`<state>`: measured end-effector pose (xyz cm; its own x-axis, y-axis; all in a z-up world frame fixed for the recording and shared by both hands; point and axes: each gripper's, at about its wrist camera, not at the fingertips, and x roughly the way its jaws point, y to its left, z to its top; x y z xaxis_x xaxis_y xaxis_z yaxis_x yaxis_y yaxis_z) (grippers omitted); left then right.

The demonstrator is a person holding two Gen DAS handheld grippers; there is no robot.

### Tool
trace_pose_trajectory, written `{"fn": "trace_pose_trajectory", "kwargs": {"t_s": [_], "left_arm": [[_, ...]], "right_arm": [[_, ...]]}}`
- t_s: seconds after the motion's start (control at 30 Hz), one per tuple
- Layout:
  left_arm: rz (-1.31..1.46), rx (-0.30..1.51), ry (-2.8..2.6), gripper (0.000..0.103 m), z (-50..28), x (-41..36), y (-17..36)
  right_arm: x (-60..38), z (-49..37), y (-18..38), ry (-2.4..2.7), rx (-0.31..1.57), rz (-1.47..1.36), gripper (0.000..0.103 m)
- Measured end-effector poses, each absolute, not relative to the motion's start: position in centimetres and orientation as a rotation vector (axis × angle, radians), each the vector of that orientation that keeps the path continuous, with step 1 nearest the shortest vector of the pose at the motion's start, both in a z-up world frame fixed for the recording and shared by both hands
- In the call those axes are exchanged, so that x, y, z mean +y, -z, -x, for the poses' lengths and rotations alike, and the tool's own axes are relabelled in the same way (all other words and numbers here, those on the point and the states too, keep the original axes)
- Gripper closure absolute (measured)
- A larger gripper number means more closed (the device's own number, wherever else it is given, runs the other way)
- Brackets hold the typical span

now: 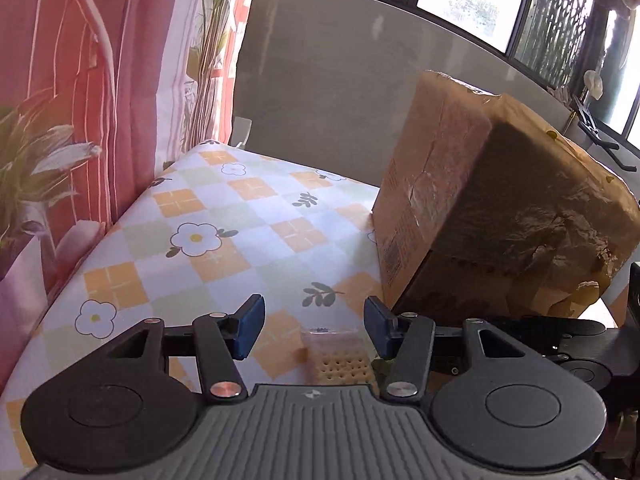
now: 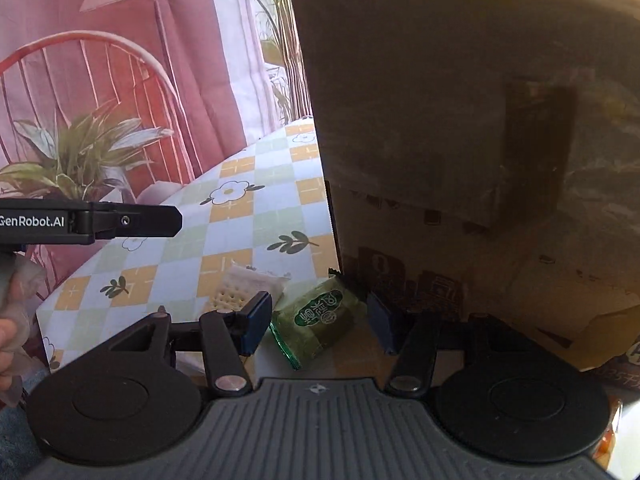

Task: Organize snacks
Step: 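Move both open tools back down toward the green packet and crackers, then grasp the cracker packet with the left tool while the right tool grasps the green packet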

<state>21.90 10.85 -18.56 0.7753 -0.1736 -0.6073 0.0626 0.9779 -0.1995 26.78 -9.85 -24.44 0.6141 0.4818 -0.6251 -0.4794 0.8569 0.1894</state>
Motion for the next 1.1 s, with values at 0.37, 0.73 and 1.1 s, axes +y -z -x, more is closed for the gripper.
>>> {"fn": "trace_pose_trajectory", "kwargs": {"t_s": [0.37,0.73,1.1], "left_arm": [[0.187,0.696,0.106,0.046,-21.8,11.2,19.9],[0.179,0.727,0.110,0.046,-21.7,10.1,20.8],[0.139,0.775,0.131,0.046,-21.7,8.0,22.1]], "right_arm": [[-7.2,-30.5,26.5,-0.441,0.812,-0.016,0.039],[-7.1,-27.4,27.4,-0.444,0.765,0.181,0.039],[-10.2,-24.9,28.2,-0.471,0.762,0.141,0.035]]}}
